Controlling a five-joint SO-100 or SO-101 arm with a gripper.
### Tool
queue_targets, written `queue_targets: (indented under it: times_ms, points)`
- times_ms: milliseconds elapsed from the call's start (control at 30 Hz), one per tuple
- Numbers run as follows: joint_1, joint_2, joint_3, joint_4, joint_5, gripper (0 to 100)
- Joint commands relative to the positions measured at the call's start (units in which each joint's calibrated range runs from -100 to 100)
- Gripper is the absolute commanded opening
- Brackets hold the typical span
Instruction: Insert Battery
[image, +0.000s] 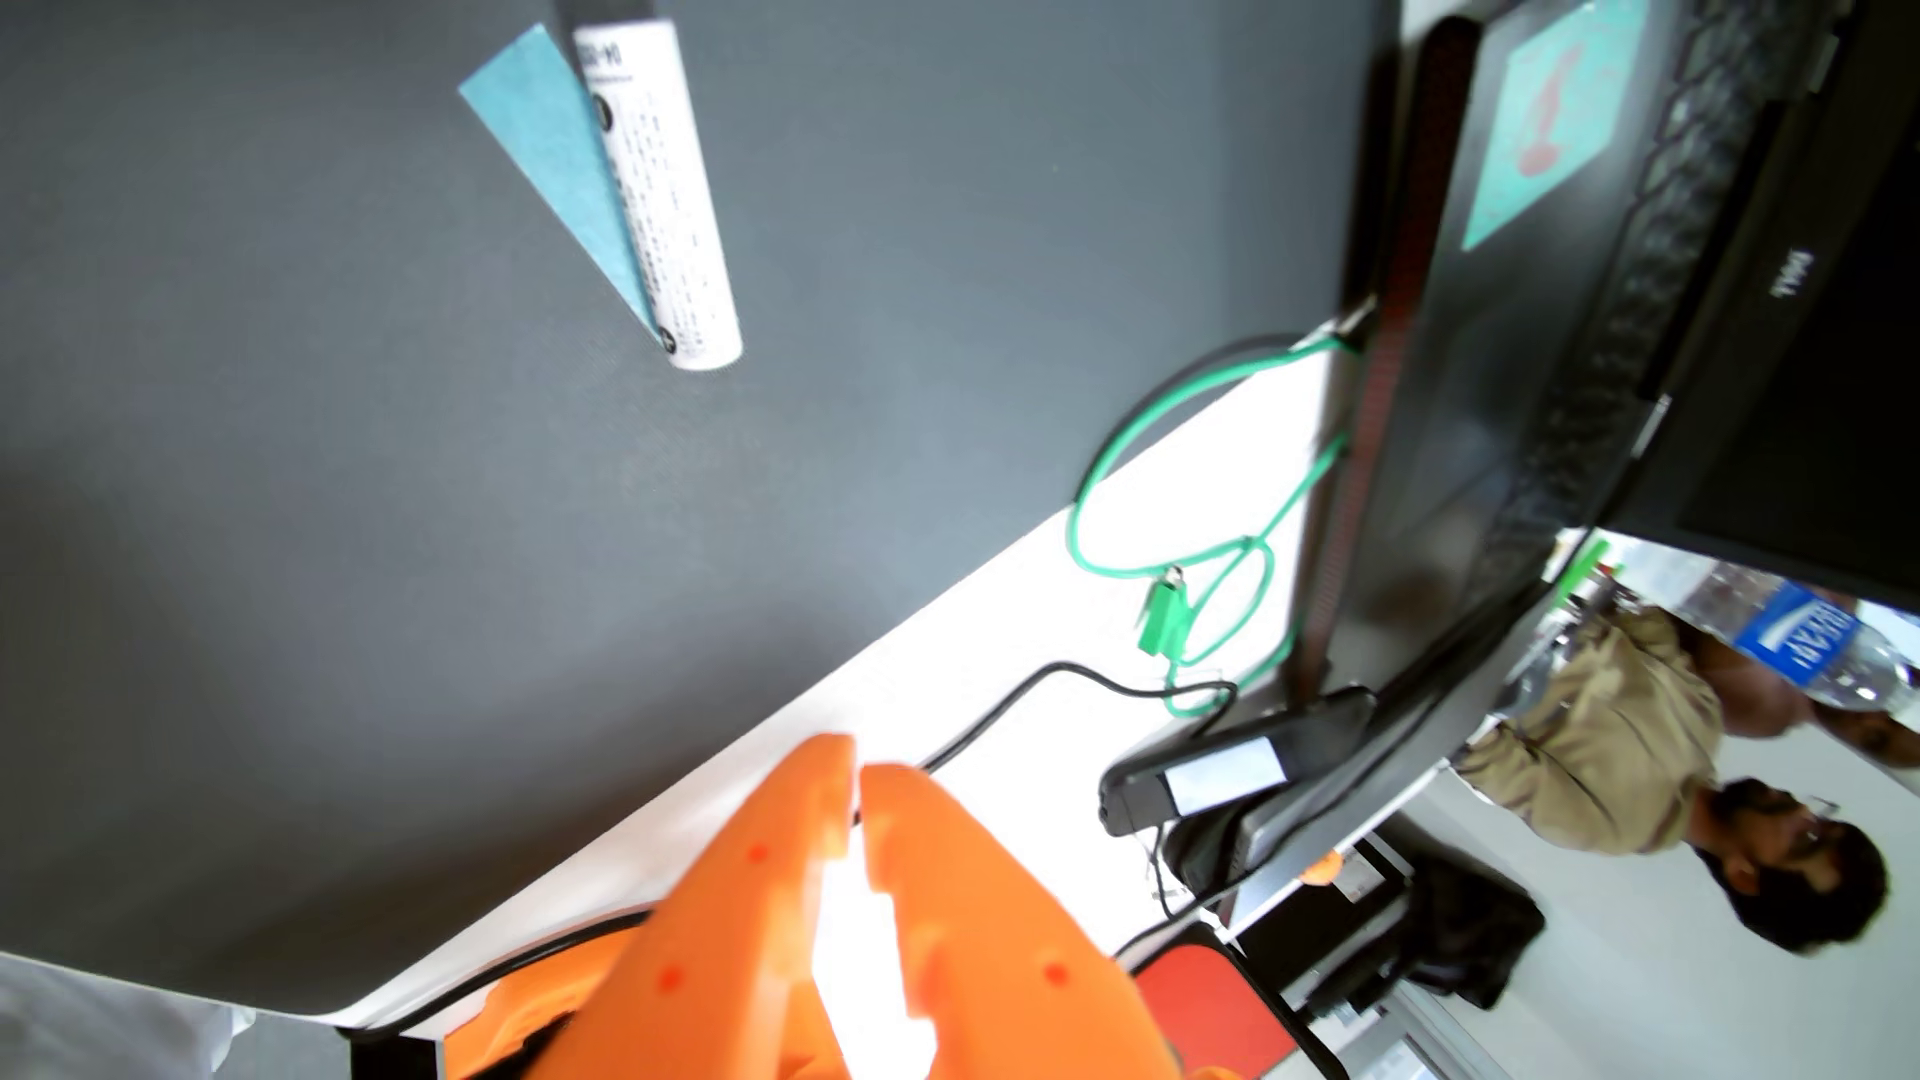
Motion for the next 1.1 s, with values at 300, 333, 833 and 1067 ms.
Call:
queue_targets:
  times_ms: [300, 333, 833, 1067]
  points:
    - [-5.49, 21.94, -5.66, -0.61, -0.25, 2]
    - [-6.20, 22.86, -5.66, -0.70, -0.30, 2]
    - [-10.45, 32.70, -5.57, -5.35, -1.69, 7]
    - [-9.86, 33.11, -5.12, -7.64, -1.64, 8]
